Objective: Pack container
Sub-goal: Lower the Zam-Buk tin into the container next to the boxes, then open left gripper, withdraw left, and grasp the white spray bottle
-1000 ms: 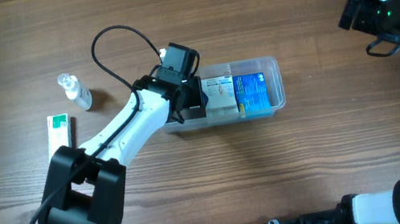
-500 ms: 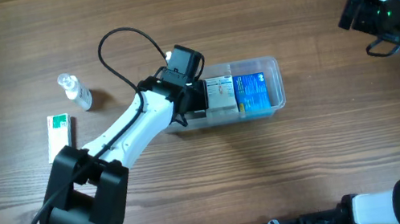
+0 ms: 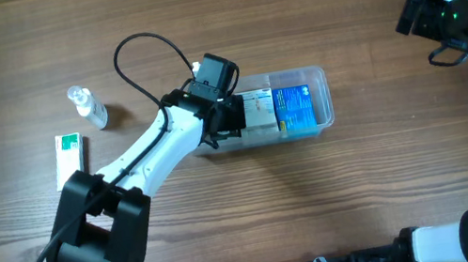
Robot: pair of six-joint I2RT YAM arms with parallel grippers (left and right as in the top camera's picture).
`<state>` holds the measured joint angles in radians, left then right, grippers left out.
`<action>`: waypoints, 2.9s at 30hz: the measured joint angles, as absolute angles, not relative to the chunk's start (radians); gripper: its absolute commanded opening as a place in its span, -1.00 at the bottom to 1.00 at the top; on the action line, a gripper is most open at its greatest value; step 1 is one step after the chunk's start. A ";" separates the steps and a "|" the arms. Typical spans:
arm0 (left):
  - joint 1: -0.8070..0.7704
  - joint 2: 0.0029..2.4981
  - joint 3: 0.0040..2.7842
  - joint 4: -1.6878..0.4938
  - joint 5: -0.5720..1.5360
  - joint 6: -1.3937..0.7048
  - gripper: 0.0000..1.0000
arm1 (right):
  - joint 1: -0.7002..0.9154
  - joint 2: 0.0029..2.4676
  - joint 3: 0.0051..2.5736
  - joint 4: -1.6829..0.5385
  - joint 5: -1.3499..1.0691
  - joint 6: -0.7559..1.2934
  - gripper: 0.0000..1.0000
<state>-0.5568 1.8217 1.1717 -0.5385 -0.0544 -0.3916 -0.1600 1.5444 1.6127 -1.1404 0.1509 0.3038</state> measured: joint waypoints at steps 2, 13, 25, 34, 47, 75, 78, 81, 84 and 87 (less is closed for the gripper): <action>-0.557 1.822 1.172 -0.538 -0.054 -0.392 0.45 | -0.160 1.544 1.613 -1.140 0.151 0.304 1.00; -0.558 1.822 1.172 -0.540 -0.051 -0.398 -0.92 | -0.160 1.544 1.613 -1.140 0.150 0.304 1.00; -0.558 1.822 1.172 -0.596 -0.127 -0.472 -0.92 | -0.160 1.544 1.613 -1.140 0.151 0.304 1.00; -0.558 1.822 1.172 -0.608 -0.197 -0.582 -0.92 | -0.160 1.544 1.613 -1.140 0.151 0.304 1.00; -0.558 1.886 1.172 -0.614 -0.213 -0.590 -0.89 | -0.160 1.544 1.613 -1.140 0.151 0.304 1.00; 0.102 1.487 1.221 -0.640 -0.080 -0.035 1.00 | -0.160 1.544 1.613 -1.141 0.150 0.304 1.00; 0.102 1.562 1.221 -0.588 -0.034 0.026 0.99 | -0.160 1.544 1.613 -1.140 0.151 0.304 1.00; 0.102 1.604 1.221 -0.582 -0.018 0.048 0.99 | -0.160 1.544 1.613 -1.141 0.150 0.304 1.00; 0.102 1.662 1.221 -0.582 -0.016 0.052 0.96 | -0.160 1.544 1.613 -1.141 0.151 0.304 0.99; 0.102 1.704 1.221 -0.583 -0.020 0.052 0.94 | -0.160 1.544 1.613 -1.140 0.151 0.304 1.00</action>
